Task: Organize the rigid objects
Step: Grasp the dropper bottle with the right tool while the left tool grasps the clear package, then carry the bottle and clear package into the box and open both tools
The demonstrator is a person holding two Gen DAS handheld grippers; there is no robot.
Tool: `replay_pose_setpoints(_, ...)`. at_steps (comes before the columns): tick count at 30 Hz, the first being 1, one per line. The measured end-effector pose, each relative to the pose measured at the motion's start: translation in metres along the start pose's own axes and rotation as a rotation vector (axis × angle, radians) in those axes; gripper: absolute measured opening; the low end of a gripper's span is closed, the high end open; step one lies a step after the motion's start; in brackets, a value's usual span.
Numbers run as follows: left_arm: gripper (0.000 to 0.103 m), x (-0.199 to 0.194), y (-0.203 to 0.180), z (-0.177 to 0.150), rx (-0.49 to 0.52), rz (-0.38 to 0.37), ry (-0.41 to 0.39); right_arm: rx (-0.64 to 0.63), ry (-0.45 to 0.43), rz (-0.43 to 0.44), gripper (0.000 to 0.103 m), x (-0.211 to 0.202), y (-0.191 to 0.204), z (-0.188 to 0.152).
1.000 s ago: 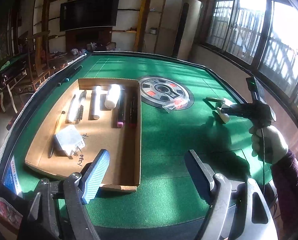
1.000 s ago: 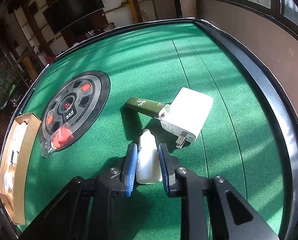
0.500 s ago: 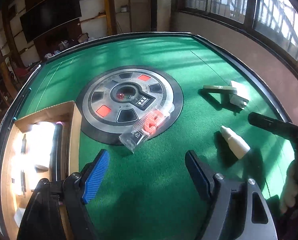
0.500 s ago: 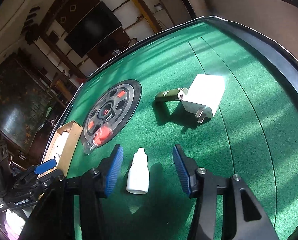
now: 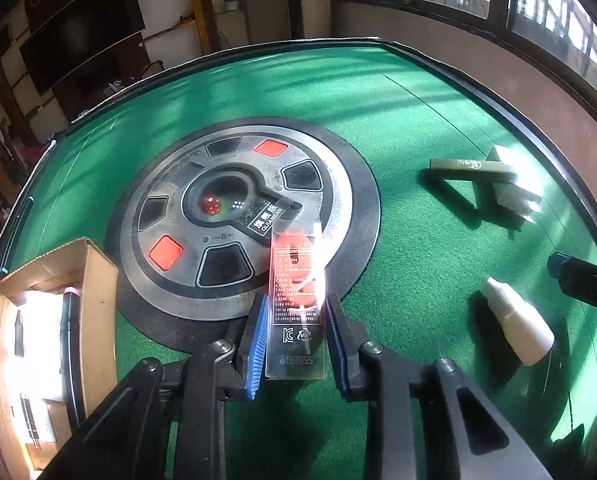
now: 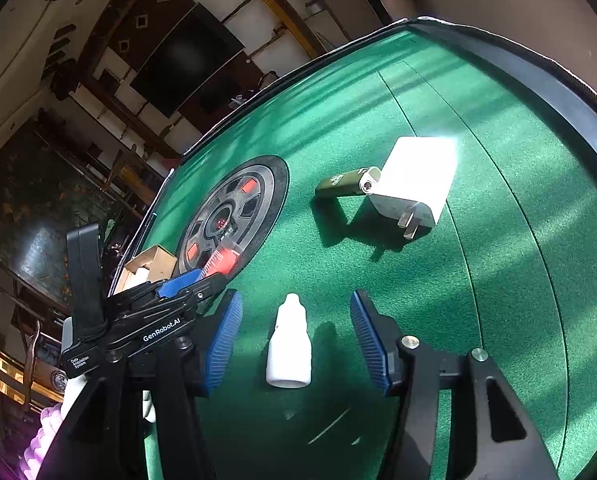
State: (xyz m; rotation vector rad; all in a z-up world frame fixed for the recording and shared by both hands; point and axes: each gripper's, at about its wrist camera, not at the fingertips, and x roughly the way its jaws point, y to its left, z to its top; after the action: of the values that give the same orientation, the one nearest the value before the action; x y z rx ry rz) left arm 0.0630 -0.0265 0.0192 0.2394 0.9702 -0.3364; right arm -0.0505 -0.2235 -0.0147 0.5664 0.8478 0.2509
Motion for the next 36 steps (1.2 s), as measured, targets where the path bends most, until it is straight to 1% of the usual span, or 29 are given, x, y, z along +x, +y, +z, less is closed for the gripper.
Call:
replay_pose_setpoints(2, 0.028, -0.006, -0.003, -0.009, -0.003, -0.017, 0.000, 0.004, 0.007, -0.011, 0.057, 0.002, -0.002, 0.000)
replay_pose_setpoints(5, 0.029, -0.012, -0.005, -0.018, -0.040, -0.050, 0.007, 0.003, 0.014, -0.024, 0.057, 0.005, -0.003, -0.001)
replay_pose_setpoints(7, 0.030, -0.010, -0.008, -0.017, -0.047, -0.047, 0.003, -0.009, 0.018, -0.029, 0.057, 0.006, -0.001, -0.002)
replay_pose_setpoints(8, 0.033, -0.009, -0.009, -0.016, -0.048, -0.041, -0.005, -0.019, 0.021, -0.036, 0.057, 0.007, 0.000, -0.003)
replay_pose_setpoints(9, 0.033, -0.009, -0.010, -0.016, -0.058, -0.044, -0.013, -0.031, 0.026, -0.044, 0.057, 0.009, 0.002, -0.004)
replay_pose_setpoints(10, 0.033, -0.008, -0.009, -0.016, -0.070, -0.050, -0.019, -0.045, 0.030, -0.053, 0.057, 0.011, 0.004, -0.005)
replay_pose_setpoints(11, 0.029, -0.008, -0.009, -0.017, -0.079, -0.053, -0.022, -0.057, 0.035, -0.060, 0.057, 0.013, 0.006, -0.006)
replay_pose_setpoints(13, 0.028, -0.013, -0.005, -0.020, -0.117, -0.092, -0.024, -0.076, 0.048, -0.066, 0.057, 0.016, 0.008, -0.007)
replay_pose_setpoints(14, 0.028, -0.018, -0.003, -0.023, -0.131, -0.099, -0.033, -0.082, 0.058, -0.061, 0.057, 0.018, 0.009, -0.008)
replay_pose_setpoints(16, 0.028, -0.033, 0.002, -0.032, -0.152, -0.111, -0.062, -0.088, 0.073, -0.054, 0.057, 0.023, 0.010, -0.008)
replay_pose_setpoints(19, 0.028, -0.067, 0.010, -0.051, -0.188, -0.137, -0.116, -0.119, 0.070, -0.068, 0.057, 0.024, 0.014, -0.011)
replay_pose_setpoints(21, 0.028, -0.096, 0.019, -0.067, -0.210, -0.158, -0.170, -0.131, 0.070, -0.075, 0.057, 0.024, 0.016, -0.012)
replay_pose_setpoints(24, 0.028, -0.135, 0.041, -0.097, -0.270, -0.186, -0.231, -0.133, 0.068, -0.074, 0.057, 0.024, 0.016, -0.014)
replay_pose_setpoints(26, 0.029, -0.155, 0.060, -0.118, -0.312, -0.175, -0.263, -0.144, 0.066, -0.085, 0.057, 0.023, 0.018, -0.015)
replay_pose_setpoints(27, 0.029, -0.163, 0.070, -0.128, -0.329, -0.151, -0.272, -0.150, 0.063, -0.098, 0.057, 0.023, 0.020, -0.017)
replay_pose_setpoints(31, 0.029, -0.178, 0.112, -0.167, -0.418, -0.076, -0.261, -0.164, 0.065, -0.158, 0.057, 0.026, 0.029, -0.020)
replay_pose_setpoints(33, 0.029, -0.181, 0.130, -0.182, -0.465, -0.043, -0.254, -0.206, 0.069, -0.233, 0.050, 0.028, 0.037, -0.023)
replay_pose_setpoints(34, 0.029, -0.182, 0.137, -0.189, -0.488, -0.034, -0.254, -0.233, 0.070, -0.279, 0.032, 0.030, 0.041, -0.026)
replay_pose_setpoints(35, 0.029, -0.183, 0.143, -0.195, -0.510, -0.027, -0.251, -0.260, 0.072, -0.314, 0.026, 0.032, 0.045, -0.028)
replay_pose_setpoints(36, 0.029, -0.182, 0.150, -0.199, -0.528, -0.025, -0.246, -0.282, 0.071, -0.336, 0.026, 0.033, 0.048, -0.031)
